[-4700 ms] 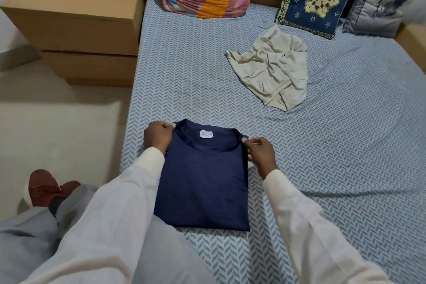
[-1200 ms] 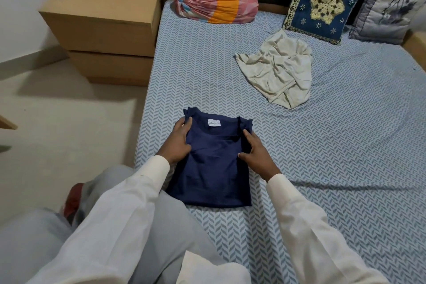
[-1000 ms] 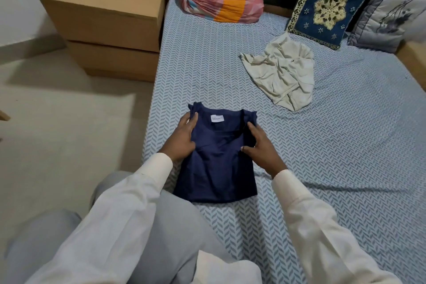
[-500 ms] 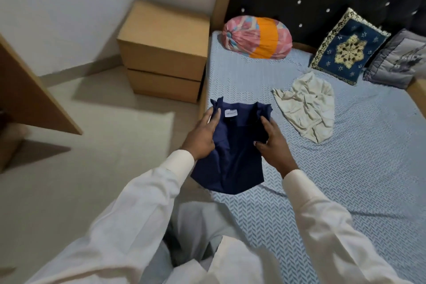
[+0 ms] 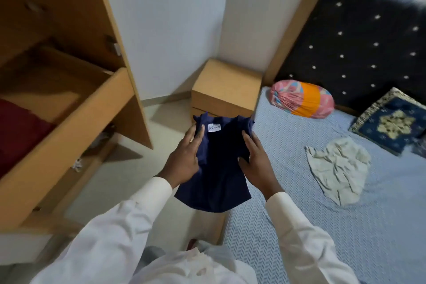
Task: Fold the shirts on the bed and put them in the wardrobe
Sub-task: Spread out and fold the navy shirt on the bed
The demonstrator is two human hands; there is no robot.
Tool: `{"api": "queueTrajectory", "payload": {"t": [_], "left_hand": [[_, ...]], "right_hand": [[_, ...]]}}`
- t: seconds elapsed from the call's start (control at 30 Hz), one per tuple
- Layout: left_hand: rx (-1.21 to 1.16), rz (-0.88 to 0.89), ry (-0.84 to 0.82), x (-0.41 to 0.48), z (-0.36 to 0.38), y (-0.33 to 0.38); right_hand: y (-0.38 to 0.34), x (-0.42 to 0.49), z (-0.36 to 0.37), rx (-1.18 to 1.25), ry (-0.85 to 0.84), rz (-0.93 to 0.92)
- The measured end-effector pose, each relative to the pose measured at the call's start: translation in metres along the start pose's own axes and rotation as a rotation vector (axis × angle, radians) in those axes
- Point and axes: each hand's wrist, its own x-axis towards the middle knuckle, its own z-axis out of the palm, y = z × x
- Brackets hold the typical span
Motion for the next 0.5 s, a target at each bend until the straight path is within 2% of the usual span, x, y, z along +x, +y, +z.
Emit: {"api": "queueTrajectory", "payload": {"t": [0.17, 0.27, 0.5], "left_hand": [[0.044, -0.060, 0.278, -0.011, -0.082, -0.031], [0.122, -0.116, 0.498, -0.013, -0.127, -0.057], [0.091, -0.251, 0.775, 0.001, -0.258, -0.161]], "right_hand": [[-0.085, 0.064, 0.023, -0.014, -0.047, -0.222], [-0.143, 0.107, 0.047, -0.024, -0.082, -0.357], [-0.294, 0.231, 0.121, 0.016, -0.127, -0.629]]}}
